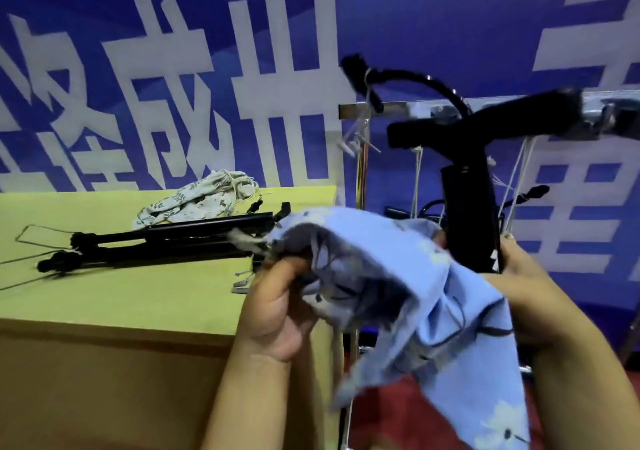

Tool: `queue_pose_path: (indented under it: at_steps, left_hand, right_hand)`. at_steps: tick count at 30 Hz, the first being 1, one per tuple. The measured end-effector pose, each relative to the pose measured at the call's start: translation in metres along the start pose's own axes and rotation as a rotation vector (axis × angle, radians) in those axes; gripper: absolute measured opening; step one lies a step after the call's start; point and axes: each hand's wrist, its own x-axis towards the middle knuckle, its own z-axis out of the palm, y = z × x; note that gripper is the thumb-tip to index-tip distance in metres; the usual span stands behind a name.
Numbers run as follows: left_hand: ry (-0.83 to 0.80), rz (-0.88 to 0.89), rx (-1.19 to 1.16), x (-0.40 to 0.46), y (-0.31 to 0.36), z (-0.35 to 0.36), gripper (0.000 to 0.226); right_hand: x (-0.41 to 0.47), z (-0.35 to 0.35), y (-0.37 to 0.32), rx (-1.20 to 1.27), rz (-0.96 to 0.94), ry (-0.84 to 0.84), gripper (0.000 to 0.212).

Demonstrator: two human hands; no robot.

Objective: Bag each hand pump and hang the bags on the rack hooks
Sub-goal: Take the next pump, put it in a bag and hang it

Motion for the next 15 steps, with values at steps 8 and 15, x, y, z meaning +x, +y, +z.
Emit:
queue_pose_path:
  at_steps: [8, 15]
  left_hand:
    - [0.047, 0.540, 0.644, -0.005, -0.002, 0.012, 0.029]
    - [-0.180, 0.295, 0.686, 0.006, -0.027, 0.028, 0.050]
  right_hand:
    - [0.005, -0.003, -0.012, 0.009, 0.050, 0.236, 0.055]
    - [0.007, 0.036, -0.001, 0.029, 0.074, 0.149, 0.048]
